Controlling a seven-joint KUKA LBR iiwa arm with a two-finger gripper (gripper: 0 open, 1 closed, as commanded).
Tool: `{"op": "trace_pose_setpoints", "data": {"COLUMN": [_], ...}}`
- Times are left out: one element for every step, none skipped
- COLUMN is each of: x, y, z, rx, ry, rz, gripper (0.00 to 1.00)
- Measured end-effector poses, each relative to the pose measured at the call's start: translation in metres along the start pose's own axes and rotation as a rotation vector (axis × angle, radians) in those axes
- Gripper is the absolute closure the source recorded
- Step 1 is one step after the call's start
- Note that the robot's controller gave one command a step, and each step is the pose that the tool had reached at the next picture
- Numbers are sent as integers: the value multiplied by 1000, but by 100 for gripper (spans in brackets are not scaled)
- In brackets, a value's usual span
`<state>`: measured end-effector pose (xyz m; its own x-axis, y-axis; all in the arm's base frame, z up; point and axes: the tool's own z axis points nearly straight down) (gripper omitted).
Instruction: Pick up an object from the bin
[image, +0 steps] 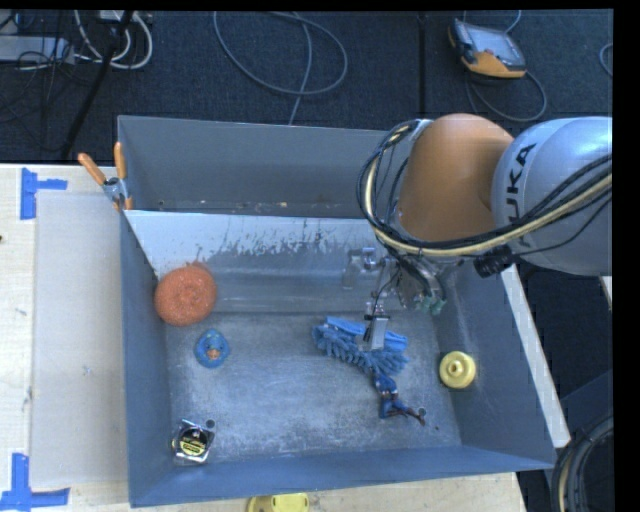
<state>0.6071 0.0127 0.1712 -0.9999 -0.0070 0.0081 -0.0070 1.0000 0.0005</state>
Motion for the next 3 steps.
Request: {"op": "trace_pose_setpoints", "data": {"x": [-1,17,25], "y": [0,-14,-18], "z": [-5,48,96], "rx": [0,0,0], "ry": [-7,-13,-4], "rz": [0,25,23], "gripper": [0,0,0]}}
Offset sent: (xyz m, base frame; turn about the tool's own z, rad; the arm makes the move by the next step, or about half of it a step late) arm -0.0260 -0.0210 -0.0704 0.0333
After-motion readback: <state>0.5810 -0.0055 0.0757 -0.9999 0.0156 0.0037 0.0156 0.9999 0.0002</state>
